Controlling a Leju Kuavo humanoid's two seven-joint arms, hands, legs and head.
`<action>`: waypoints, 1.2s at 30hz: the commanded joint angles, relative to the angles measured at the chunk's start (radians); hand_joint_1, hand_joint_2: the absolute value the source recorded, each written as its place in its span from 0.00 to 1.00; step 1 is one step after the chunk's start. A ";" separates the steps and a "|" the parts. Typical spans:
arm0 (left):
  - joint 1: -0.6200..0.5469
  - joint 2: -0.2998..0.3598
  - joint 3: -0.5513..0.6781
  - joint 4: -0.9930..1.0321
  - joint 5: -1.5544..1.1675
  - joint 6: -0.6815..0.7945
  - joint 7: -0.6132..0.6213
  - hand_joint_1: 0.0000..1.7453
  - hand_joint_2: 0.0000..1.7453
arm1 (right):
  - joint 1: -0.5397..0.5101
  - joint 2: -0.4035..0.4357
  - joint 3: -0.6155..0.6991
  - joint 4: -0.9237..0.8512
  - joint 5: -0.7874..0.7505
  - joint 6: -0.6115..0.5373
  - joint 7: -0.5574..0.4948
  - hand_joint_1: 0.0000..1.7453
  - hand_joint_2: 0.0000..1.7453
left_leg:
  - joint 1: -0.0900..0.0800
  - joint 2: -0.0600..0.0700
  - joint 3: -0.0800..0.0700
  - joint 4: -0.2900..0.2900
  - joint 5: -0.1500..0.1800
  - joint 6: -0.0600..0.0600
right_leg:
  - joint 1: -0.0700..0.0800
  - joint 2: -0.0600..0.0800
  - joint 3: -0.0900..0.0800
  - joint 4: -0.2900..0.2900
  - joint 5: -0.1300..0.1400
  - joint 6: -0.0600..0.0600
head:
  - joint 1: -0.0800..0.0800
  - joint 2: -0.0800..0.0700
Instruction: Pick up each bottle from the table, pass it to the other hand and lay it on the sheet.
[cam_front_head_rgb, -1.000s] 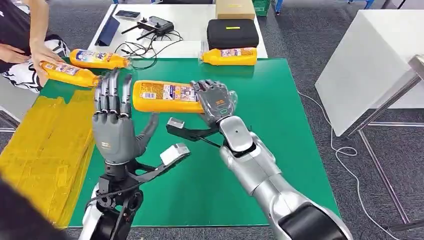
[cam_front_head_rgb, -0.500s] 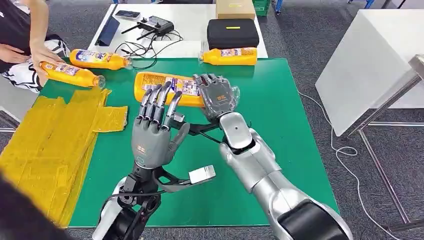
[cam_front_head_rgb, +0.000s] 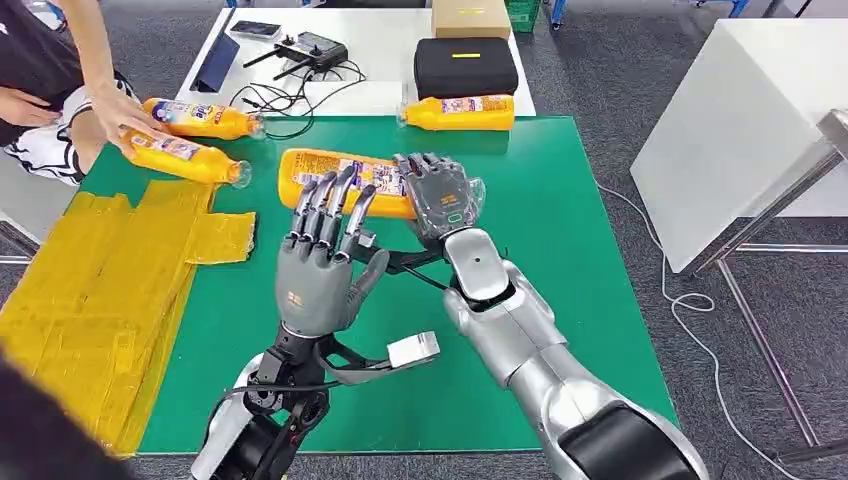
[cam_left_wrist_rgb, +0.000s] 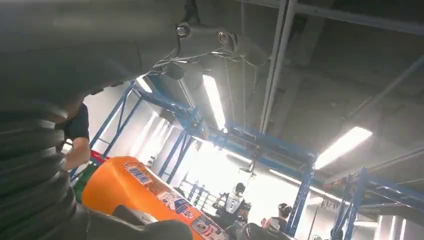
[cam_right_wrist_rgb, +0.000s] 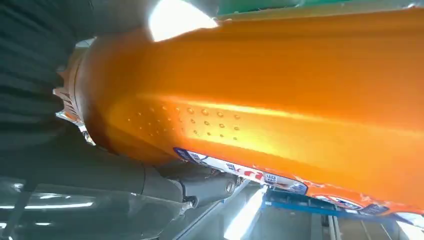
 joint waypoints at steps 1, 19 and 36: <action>-0.023 0.022 -0.033 0.127 -0.002 -0.013 0.001 0.00 1.00 | -0.065 0.034 0.022 0.022 -0.007 0.002 -0.011 1.00 1.00 | 0.000 0.003 0.004 -0.001 -0.001 -0.001 | 0.000 0.002 0.002 0.000 -0.001 0.000 | 0.000 0.000; -0.028 0.009 -0.030 0.175 0.005 -0.013 0.014 0.00 1.00 | -0.045 0.042 0.046 0.010 0.001 0.032 -0.020 1.00 1.00 | -0.001 0.004 0.005 -0.002 -0.002 -0.001 | 0.000 0.003 0.004 -0.001 -0.001 0.000 | 0.000 0.000; 0.020 0.000 0.097 0.140 0.026 -0.013 0.001 0.00 1.00 | -0.028 -0.136 -0.029 0.054 0.028 0.105 0.147 1.00 1.00 | -0.002 0.003 0.008 -0.002 -0.002 -0.001 | -0.001 0.000 0.006 -0.002 -0.002 0.000 | -0.001 0.000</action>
